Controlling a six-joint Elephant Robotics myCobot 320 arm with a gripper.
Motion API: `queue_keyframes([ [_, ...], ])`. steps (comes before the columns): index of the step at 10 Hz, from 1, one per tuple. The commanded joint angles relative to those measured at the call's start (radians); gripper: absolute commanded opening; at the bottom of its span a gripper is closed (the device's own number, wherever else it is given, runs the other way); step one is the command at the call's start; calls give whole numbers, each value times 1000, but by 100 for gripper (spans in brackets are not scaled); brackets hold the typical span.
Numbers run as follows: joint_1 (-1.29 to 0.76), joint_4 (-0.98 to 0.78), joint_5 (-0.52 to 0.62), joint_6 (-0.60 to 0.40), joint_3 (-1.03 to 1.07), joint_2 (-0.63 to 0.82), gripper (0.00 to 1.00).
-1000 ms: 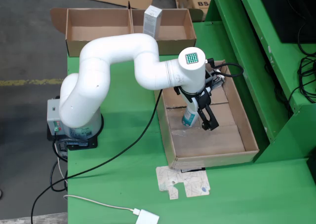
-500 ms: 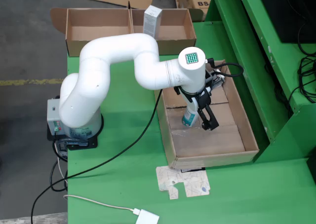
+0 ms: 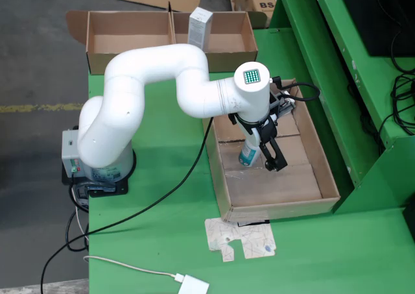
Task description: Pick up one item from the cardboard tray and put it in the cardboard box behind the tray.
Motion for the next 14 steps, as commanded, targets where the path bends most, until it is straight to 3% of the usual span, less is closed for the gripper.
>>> queue_keyframes([
  [1,-7,8,6,-5,28,33,100],
  [7,-7,8,6,-5,28,33,100],
  [9,5,31,11,-40,-73,115,100],
  [10,112,79,-16,-22,-201,222,100],
  [14,213,71,-46,16,-213,249,100],
])
